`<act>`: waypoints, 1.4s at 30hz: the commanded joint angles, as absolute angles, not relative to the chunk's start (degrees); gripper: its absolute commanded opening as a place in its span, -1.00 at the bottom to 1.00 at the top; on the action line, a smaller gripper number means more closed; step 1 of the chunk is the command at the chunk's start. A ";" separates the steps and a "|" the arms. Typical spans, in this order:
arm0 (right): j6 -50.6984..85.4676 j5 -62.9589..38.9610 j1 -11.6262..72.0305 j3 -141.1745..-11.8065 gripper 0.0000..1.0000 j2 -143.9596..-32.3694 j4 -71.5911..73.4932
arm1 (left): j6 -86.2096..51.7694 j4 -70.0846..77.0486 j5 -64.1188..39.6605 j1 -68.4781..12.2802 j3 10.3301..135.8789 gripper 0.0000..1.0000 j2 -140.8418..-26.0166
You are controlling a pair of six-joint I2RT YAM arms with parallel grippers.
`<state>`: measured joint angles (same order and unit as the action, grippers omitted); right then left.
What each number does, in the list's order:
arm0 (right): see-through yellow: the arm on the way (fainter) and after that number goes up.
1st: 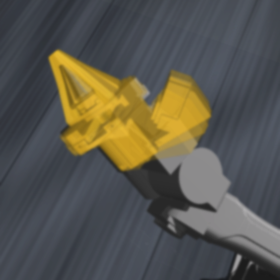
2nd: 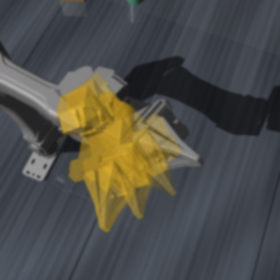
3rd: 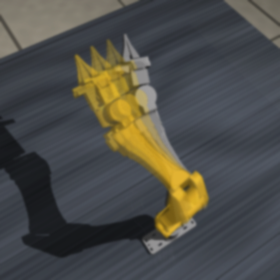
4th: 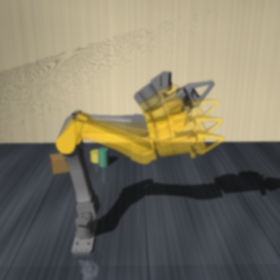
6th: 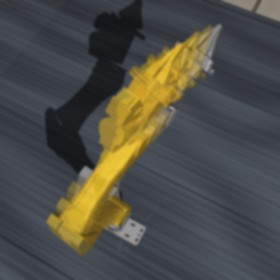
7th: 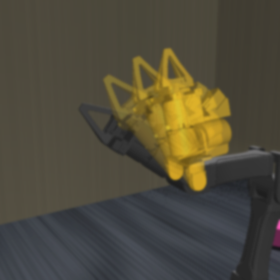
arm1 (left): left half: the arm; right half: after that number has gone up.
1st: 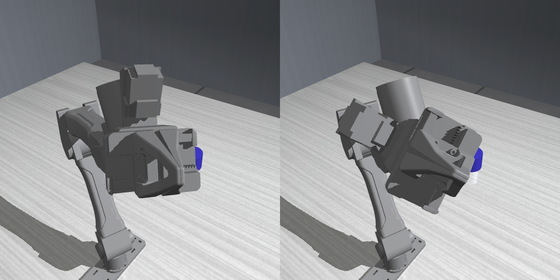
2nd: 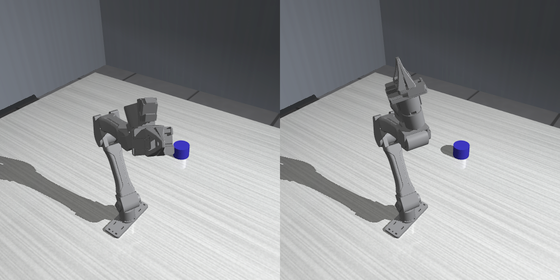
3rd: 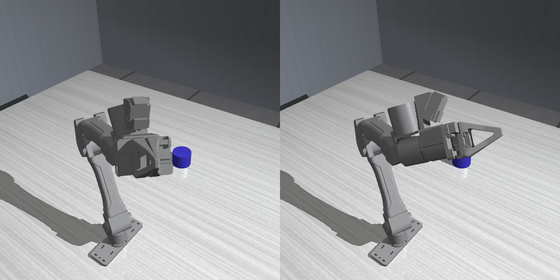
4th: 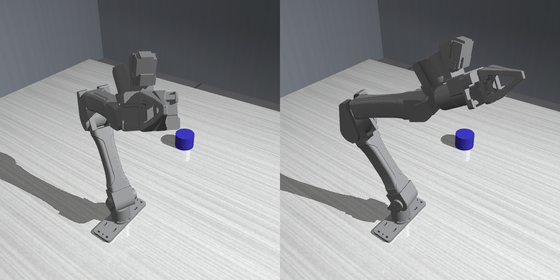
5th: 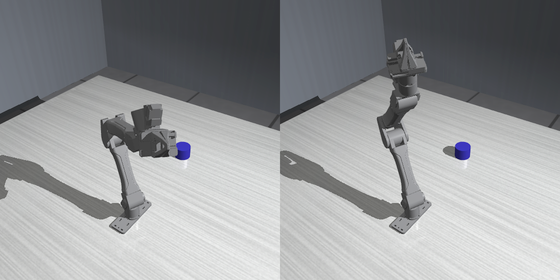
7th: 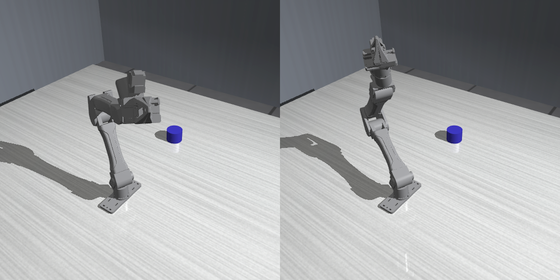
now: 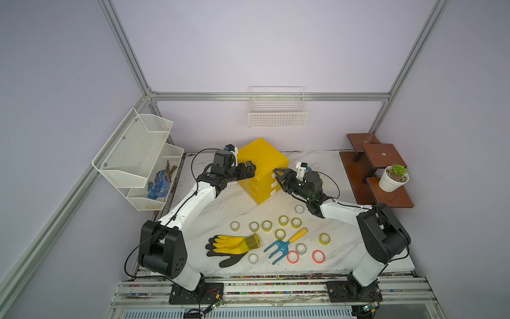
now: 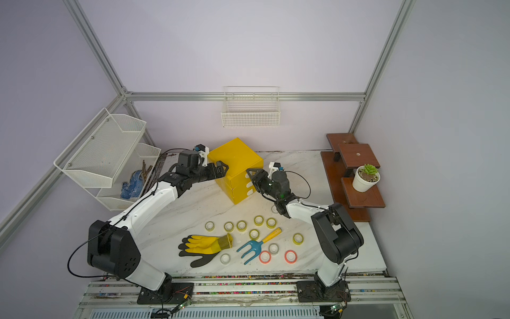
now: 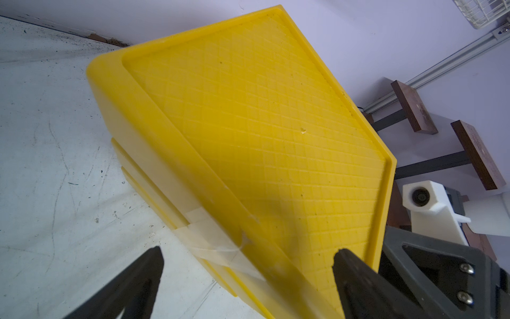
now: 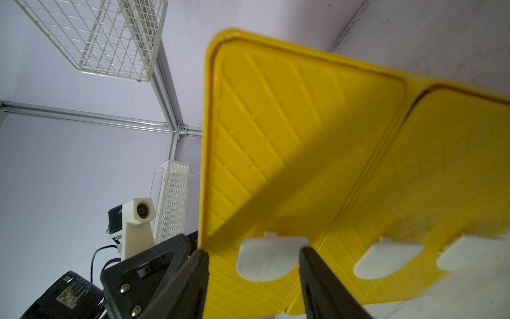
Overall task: Place the transparent tape into the drawer according to color
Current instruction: Open the drawer in the storage box.
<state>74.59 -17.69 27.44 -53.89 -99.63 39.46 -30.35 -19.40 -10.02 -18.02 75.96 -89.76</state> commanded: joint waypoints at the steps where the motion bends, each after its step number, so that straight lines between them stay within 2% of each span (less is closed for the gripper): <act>1: 75.71 -18.05 27.86 -55.25 0.13 -100.94 42.10 | -28.84 -17.72 -10.20 -17.90 75.50 0.98 -89.13; 12: 75.66 -17.48 27.83 -55.72 0.03 -102.65 44.69 | -28.74 -17.74 -10.68 -17.87 75.41 0.97 -89.38; 16: 75.79 -17.40 27.77 -55.90 0.12 -103.09 46.20 | -28.56 -17.78 -10.49 -17.90 75.32 0.97 -89.38; 22: 76.69 -17.59 27.67 -55.10 -0.15 -103.51 47.93 | -28.73 -17.80 -10.79 -17.89 75.41 0.97 -89.60; 25: 77.29 -17.63 27.62 -53.68 -0.22 -103.27 50.46 | -28.83 -17.80 -10.89 -17.92 75.53 0.97 -89.80; 42: 81.39 -18.98 26.17 -40.00 -0.26 -94.40 58.08 | -29.00 -17.78 -11.13 -17.84 76.19 0.99 -90.26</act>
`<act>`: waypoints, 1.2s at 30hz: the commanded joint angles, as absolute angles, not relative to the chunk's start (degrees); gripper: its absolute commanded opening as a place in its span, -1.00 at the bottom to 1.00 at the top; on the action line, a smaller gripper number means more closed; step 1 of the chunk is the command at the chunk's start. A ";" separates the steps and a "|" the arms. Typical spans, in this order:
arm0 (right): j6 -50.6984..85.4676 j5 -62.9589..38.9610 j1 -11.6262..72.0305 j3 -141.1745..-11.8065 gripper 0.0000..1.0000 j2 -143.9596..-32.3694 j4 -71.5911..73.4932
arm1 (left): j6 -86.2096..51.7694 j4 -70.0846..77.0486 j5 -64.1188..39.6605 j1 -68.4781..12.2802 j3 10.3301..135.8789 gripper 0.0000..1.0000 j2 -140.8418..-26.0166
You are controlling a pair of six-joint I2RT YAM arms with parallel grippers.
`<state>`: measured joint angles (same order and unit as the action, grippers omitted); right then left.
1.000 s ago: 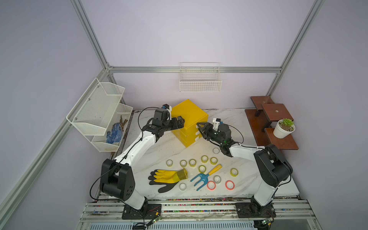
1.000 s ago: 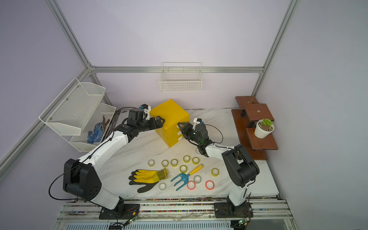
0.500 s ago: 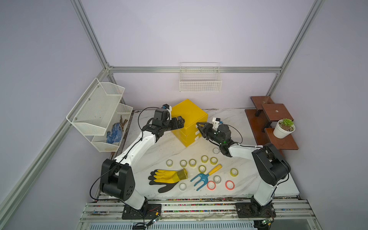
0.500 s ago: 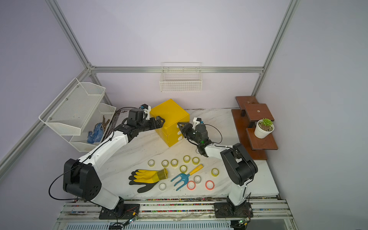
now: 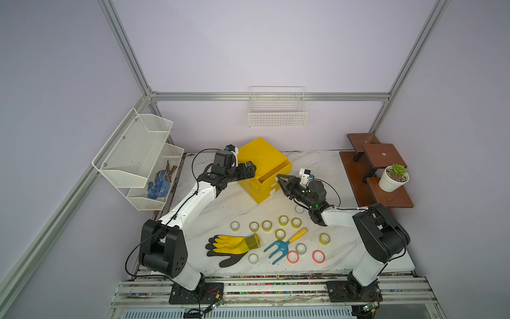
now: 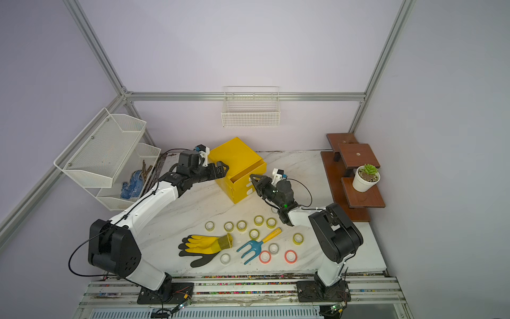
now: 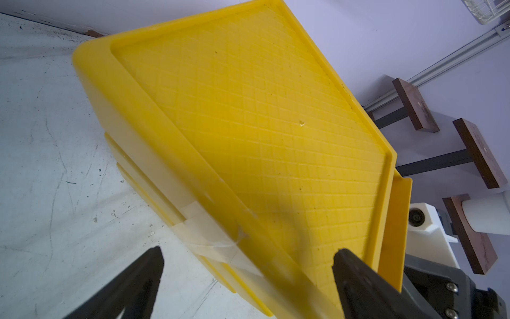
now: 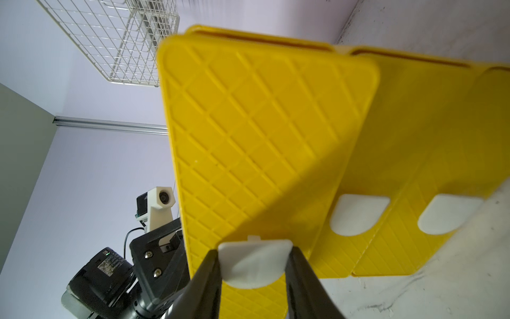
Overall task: Place the transparent tape into the drawer according to color
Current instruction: Open the drawer in the storage box.
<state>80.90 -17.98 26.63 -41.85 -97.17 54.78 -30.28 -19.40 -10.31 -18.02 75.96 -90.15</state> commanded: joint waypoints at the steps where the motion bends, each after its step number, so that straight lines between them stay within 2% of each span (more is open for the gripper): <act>1: 81.26 -18.99 26.04 -39.05 -0.26 -93.72 57.91 | -29.00 -17.77 -11.13 -17.85 76.20 0.99 -90.26; 16: 79.90 -17.67 23.84 -28.83 -0.26 -80.04 52.27 | -28.83 -17.86 -10.98 -17.91 76.29 0.99 -90.26; 25: 79.96 -17.18 23.20 -25.81 -0.26 -76.75 49.31 | -28.74 -17.93 -10.95 -17.85 76.27 0.99 -90.13; 27: 80.02 -17.35 23.03 -25.49 -0.19 -76.88 49.77 | -28.66 -17.87 -11.07 -17.84 76.29 1.00 -90.00; 32: 79.57 -18.28 22.53 -25.75 0.18 -76.12 49.24 | -28.34 -17.80 -11.07 -17.84 76.28 1.00 -89.31; 36: 78.12 -18.54 22.17 -26.01 0.29 -73.80 44.89 | -28.30 -17.80 -10.68 -17.84 76.38 1.00 -88.64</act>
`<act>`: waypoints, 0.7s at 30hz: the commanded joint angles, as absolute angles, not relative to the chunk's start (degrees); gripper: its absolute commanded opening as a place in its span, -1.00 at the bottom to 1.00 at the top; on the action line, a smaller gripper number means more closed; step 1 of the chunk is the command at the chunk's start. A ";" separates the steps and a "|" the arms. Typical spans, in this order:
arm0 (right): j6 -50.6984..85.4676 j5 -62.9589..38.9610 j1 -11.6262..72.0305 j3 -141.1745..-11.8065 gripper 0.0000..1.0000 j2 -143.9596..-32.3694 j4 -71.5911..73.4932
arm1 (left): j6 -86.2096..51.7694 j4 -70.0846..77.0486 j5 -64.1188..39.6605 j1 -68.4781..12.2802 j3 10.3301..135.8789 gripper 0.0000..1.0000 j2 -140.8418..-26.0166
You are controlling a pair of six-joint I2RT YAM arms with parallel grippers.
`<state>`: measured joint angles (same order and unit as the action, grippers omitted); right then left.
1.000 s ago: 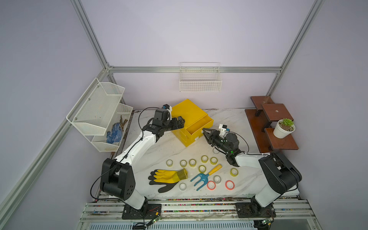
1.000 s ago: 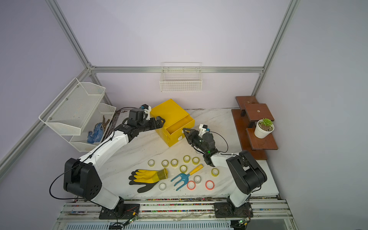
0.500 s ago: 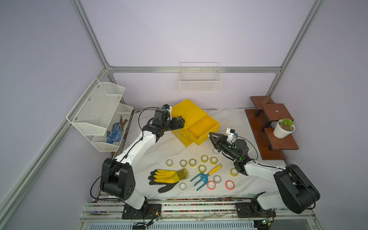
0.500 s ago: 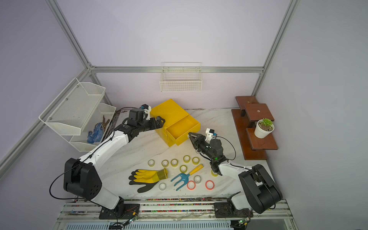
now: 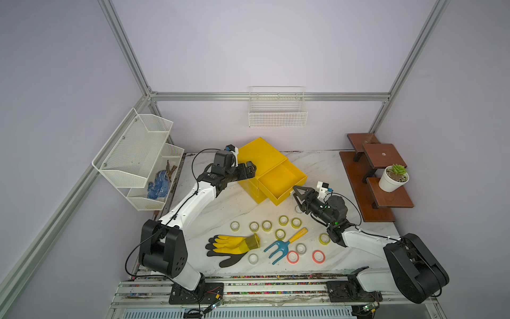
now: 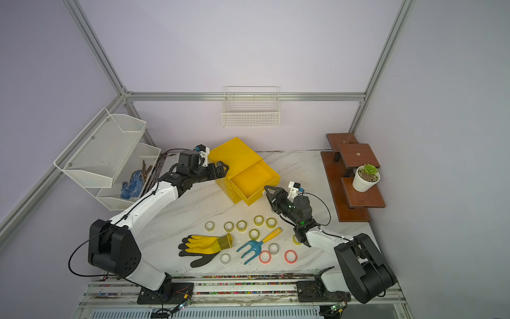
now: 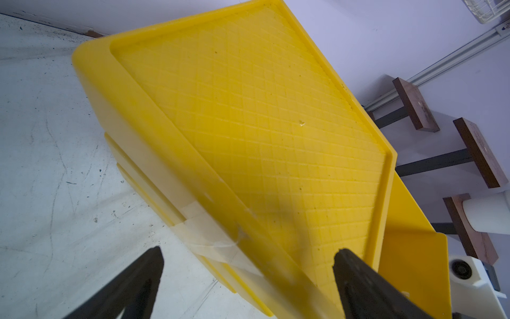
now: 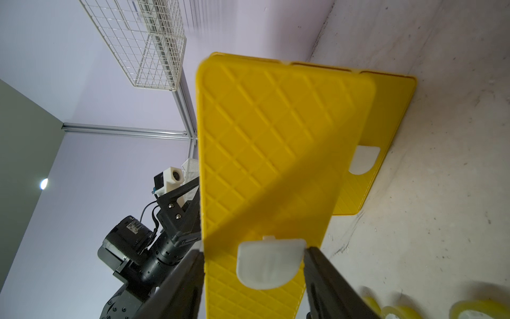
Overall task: Place the transparent tape into the drawer according to color
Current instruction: Open the drawer in the storage box, then pick up the tape at the center of the board.
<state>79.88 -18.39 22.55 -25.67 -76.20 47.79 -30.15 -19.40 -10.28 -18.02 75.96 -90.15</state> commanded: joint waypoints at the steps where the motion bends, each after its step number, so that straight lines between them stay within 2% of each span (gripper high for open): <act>1: 77.52 -18.54 21.99 -25.93 0.29 -72.98 43.25 | -28.30 -17.76 -10.64 -17.84 76.46 1.00 -88.47; 4: 75.76 -18.57 21.36 -25.93 0.40 -70.22 38.04 | -28.55 -17.94 -10.56 -17.87 76.72 1.00 -88.02; 13: 63.66 -13.88 20.19 -28.38 0.40 -59.77 13.83 | -31.39 -22.05 -8.65 -17.87 78.97 1.00 -84.69; 21: 52.74 -8.36 19.85 -32.02 0.39 -52.77 -3.72 | -33.21 -22.10 -8.76 -18.01 71.16 1.00 -74.82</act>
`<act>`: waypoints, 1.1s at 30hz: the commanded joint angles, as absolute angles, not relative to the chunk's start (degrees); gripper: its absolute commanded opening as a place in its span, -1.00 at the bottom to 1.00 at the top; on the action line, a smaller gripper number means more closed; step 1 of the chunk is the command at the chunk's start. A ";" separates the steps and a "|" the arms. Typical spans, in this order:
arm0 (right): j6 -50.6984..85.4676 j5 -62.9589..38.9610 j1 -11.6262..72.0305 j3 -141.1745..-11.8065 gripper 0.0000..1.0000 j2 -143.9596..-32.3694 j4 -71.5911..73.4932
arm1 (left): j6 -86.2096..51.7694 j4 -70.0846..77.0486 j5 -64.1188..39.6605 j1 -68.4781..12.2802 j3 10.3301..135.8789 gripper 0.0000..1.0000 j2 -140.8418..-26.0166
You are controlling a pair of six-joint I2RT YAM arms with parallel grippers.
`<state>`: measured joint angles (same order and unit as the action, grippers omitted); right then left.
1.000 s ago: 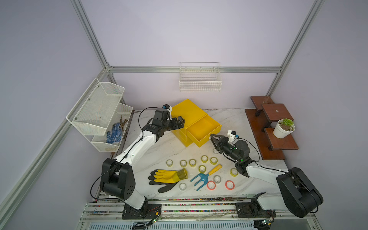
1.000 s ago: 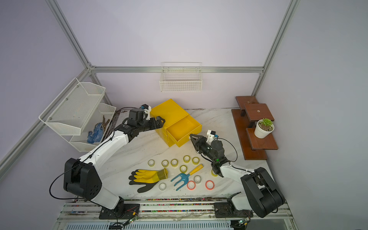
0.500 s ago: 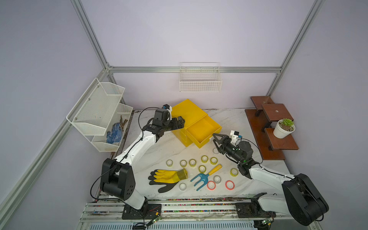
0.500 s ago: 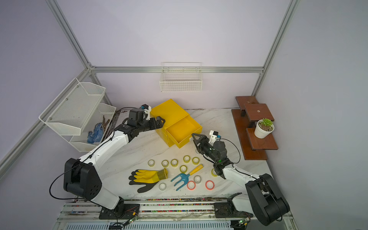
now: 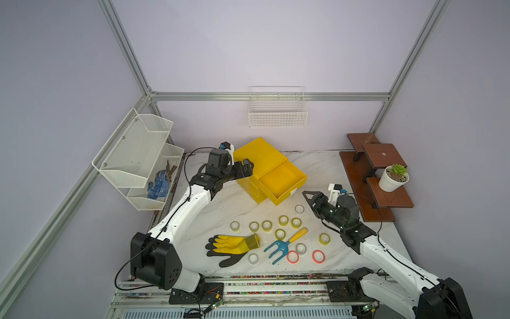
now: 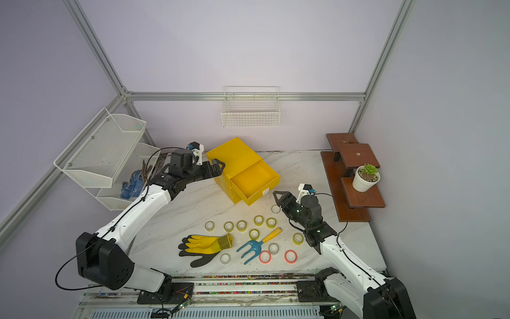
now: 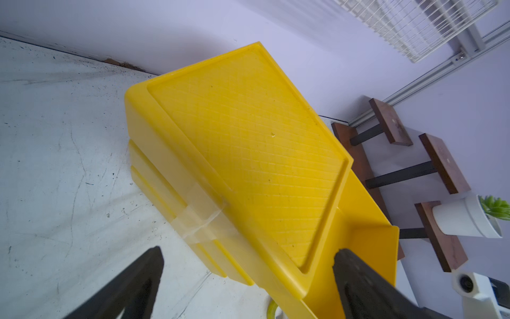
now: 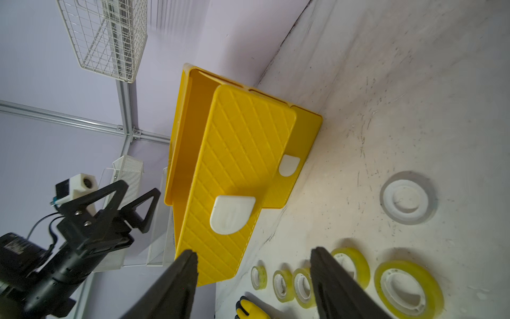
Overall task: Place the transparent tape into the drawer according to color
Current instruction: Pick up the tape at the center of the board.
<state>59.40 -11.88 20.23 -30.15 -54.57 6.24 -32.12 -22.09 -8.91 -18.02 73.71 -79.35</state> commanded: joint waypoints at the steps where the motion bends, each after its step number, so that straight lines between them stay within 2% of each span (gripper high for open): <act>1: 51.35 -7.52 19.86 -32.41 0.39 -52.05 -5.71 | -33.09 -22.07 -8.64 -18.03 69.37 1.00 -73.33; 11: 43.20 -1.30 19.86 -32.07 0.39 -48.67 -20.50 | -32.25 -23.34 -8.53 -17.95 58.34 1.00 -63.96; 17: 42.87 0.97 19.78 -30.57 0.39 -49.34 -25.78 | -30.65 -25.63 -8.21 -18.02 59.38 1.00 -63.81; 26: 38.83 0.10 19.86 -32.55 0.35 -58.15 -32.62 | -29.44 -27.07 -6.37 -18.01 59.44 1.00 -64.34; 33: 37.26 4.98 20.04 -33.75 0.37 -59.24 -38.29 | -29.08 -27.29 -6.06 -17.93 59.41 1.00 -64.60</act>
